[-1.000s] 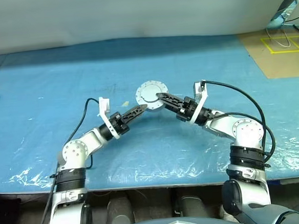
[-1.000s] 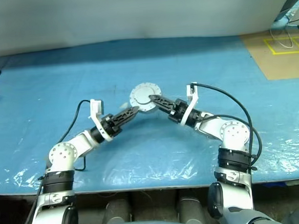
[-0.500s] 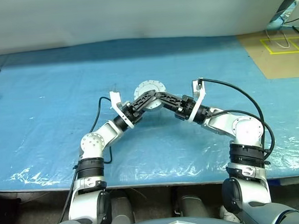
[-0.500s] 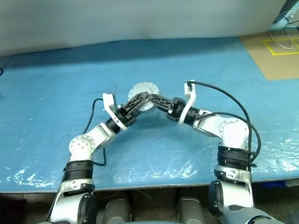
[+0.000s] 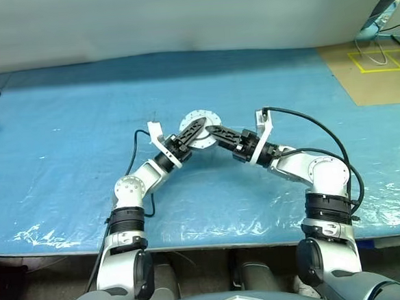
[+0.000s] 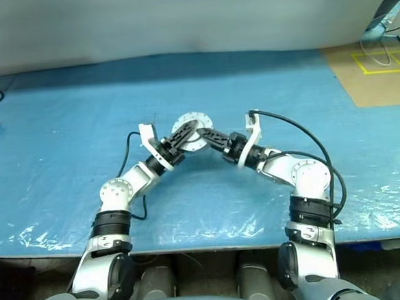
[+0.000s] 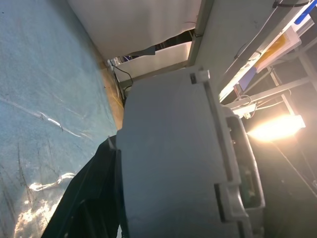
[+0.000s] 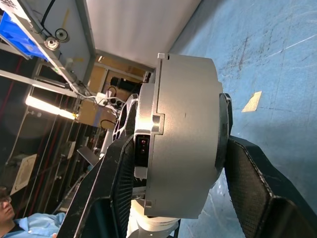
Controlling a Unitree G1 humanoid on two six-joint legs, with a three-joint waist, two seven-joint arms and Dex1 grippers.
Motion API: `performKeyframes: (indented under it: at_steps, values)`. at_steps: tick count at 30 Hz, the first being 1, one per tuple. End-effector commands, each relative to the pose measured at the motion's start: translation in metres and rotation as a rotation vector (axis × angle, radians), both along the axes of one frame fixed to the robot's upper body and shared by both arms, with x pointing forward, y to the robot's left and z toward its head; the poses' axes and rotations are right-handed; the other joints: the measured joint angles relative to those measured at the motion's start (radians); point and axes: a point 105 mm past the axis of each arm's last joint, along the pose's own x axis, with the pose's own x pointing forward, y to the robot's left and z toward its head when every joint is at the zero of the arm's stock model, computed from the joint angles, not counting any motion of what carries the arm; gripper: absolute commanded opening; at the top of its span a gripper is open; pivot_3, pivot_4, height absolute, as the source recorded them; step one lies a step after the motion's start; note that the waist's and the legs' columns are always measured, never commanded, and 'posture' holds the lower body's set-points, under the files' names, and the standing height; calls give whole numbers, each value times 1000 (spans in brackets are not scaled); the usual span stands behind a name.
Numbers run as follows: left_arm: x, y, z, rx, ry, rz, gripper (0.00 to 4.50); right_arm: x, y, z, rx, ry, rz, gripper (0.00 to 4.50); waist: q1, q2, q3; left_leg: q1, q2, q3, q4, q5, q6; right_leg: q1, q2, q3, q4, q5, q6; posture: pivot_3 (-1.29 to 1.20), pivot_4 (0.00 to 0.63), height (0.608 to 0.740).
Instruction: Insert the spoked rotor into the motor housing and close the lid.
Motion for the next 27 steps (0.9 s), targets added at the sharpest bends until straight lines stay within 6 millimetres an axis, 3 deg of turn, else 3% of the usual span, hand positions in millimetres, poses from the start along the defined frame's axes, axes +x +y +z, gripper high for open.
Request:
performKeyframes:
  at_steps: [1, 13, 18, 27]
  values:
    - [-7, -5, 5, 30, -31, -51, 2839, 5, 6, 25, 15, -93, -8, 2400, -1, 0, 0, 0, 0, 0, 0, 0, 0, 0, 0, 0, 0, 0, 0, 0, 150, 740]
    - [-7, -7, 8, 60, -12, -97, 2693, 15, 6, 21, -67, -133, -83, 2400, 0, 0, 1, 0, 0, 0, 0, 0, 0, 0, 0, 0, 0, 0, 0, 0, 150, 740]
    - [5, -1, 7, 78, -7, -24, 2693, 14, 6, 23, -38, -134, -74, 4042, 0, -1, 1, 0, 0, 0, 0, 0, 0, 0, 0, 0, 0, 0, 0, 0, 150, 740]
    - [32, 30, 8, 129, -20, 156, 2693, 14, 5, 22, -54, -138, -77, 4042, -3, -2, 3, 0, 0, -1, 0, 0, 0, 0, 0, 0, 0, 0, 0, 0, 150, 740]
